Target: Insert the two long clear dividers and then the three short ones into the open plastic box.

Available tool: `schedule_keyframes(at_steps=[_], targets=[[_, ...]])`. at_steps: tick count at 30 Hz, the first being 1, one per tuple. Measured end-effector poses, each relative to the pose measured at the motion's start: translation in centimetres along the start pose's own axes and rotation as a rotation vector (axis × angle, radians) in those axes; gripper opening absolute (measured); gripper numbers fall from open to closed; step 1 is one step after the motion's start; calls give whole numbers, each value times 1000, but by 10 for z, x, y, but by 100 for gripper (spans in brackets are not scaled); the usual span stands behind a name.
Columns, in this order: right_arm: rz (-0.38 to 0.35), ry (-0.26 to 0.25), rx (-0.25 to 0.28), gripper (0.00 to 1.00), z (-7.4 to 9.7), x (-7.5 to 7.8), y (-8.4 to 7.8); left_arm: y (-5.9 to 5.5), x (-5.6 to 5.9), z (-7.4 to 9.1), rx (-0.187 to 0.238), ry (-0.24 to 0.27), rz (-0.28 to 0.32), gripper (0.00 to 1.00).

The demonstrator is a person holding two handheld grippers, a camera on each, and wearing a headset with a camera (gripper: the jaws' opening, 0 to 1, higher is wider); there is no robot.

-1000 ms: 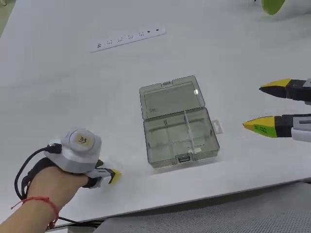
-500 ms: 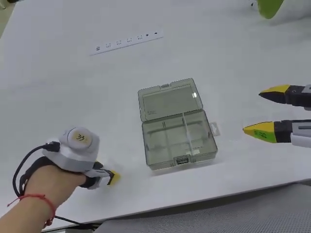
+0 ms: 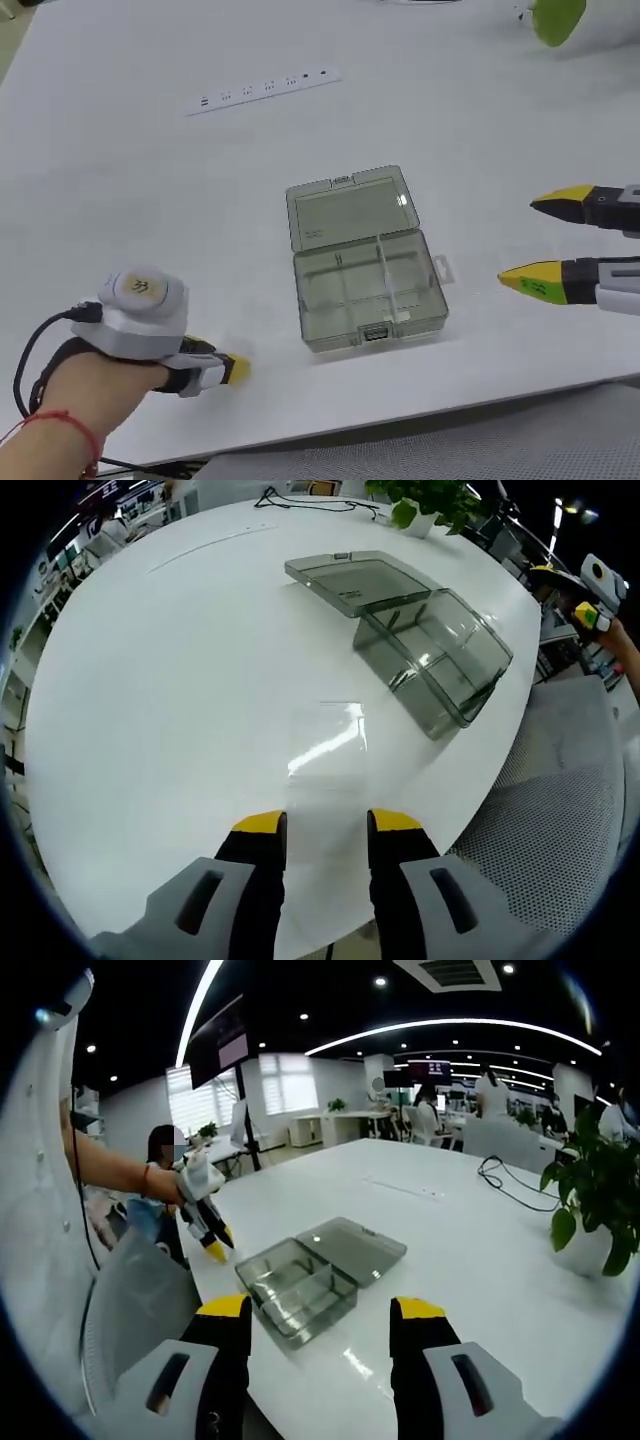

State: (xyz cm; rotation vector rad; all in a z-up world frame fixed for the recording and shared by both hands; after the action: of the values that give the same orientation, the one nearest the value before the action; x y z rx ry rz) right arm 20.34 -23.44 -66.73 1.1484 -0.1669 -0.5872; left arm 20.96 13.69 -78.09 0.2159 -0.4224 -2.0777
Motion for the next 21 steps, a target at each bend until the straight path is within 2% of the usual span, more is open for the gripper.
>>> schedule_keyframes(at_steps=[2,10,14,19,21], targets=[[0,0,4,56,-1,-1,1,-1,0,0,4,2,-4,30],[5,4,-3,56,-1,-3,2,-1,-2,3,32,-16,61,30],[6,4,-3,56,-1,-4,2,3,-3,8,80,-30,114,30],[2,7,-8,56,-2,-6,3,11,-4,20,139,-44,144,30],[2,8,-9,56,-2,-7,3,14,0,29,170,-48,157,30]])
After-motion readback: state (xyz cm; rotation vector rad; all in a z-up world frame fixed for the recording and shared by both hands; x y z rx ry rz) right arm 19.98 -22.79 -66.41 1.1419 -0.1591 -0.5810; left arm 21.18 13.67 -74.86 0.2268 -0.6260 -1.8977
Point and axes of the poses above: the centre of the closed fingertips' face, and the gripper's own axes: z roughly backward along the fingers, x roughly to its right, y roughly out of its top, the point moved 7 cm from there along z, roughly backward along the fingers, and after that the axes turned 8 degrees about y, right-handed, at the moved point
